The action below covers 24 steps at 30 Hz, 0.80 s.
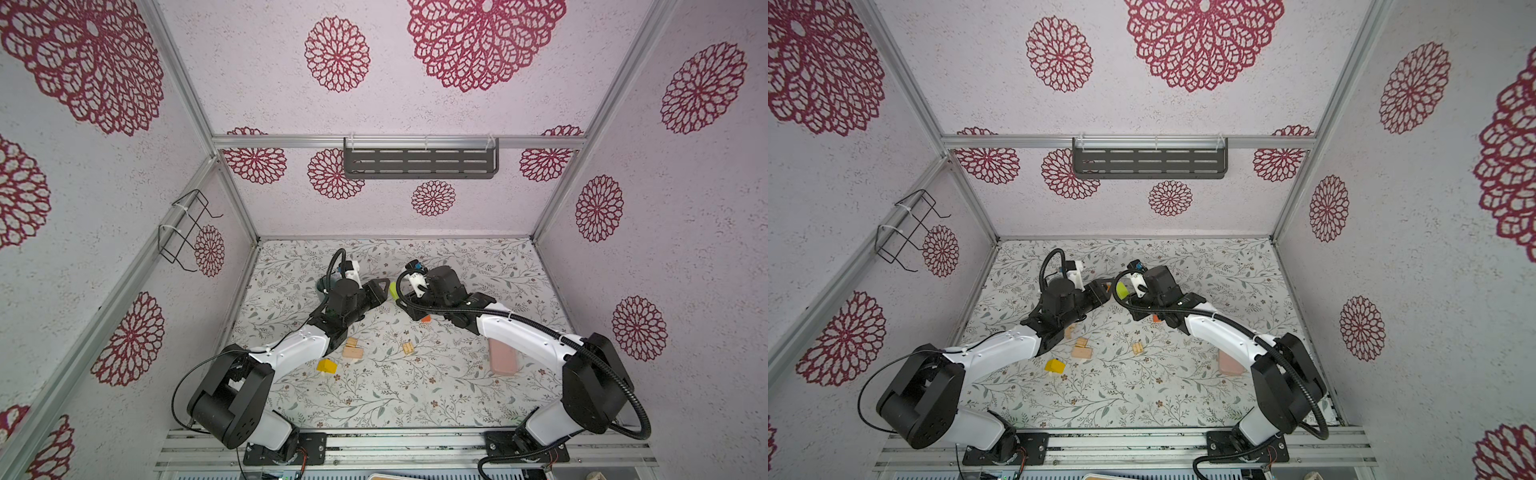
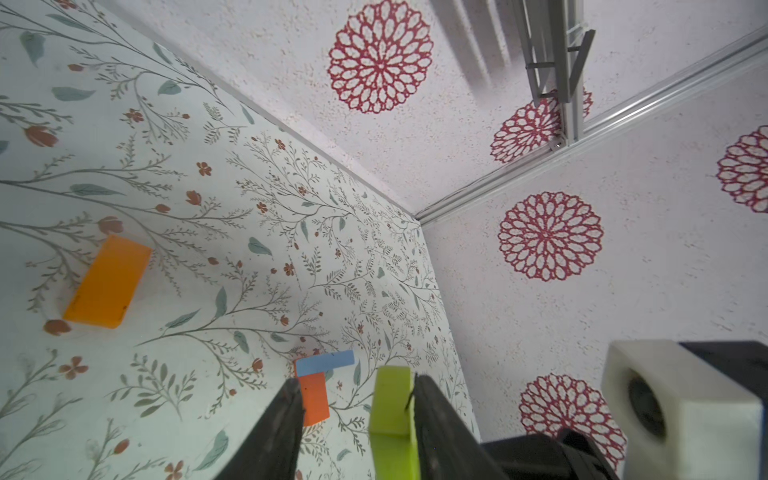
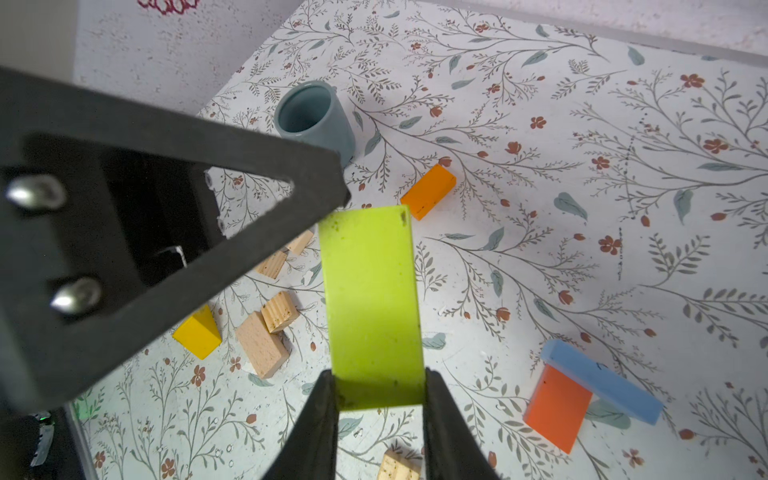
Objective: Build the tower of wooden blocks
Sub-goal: 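Close the left gripper on the lime green block held by the right gripper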
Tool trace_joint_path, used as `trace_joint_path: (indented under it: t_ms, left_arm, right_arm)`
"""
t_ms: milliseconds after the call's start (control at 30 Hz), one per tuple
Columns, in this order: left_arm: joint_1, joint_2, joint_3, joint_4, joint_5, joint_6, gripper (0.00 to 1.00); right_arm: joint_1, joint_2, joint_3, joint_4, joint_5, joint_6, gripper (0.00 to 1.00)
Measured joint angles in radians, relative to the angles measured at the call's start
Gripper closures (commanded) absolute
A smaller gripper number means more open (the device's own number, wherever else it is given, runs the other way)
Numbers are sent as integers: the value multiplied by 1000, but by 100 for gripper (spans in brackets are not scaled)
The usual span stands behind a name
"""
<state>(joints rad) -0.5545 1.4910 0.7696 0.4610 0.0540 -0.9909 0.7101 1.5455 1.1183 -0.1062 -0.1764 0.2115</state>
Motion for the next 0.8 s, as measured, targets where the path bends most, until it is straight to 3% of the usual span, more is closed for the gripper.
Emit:
trace_joint_path:
  t_ms: [800]
  left_arm:
    - [-34, 89, 4, 109, 77, -62, 74]
  right_arm:
    - [-6, 1, 0, 20, -4, 10, 90]
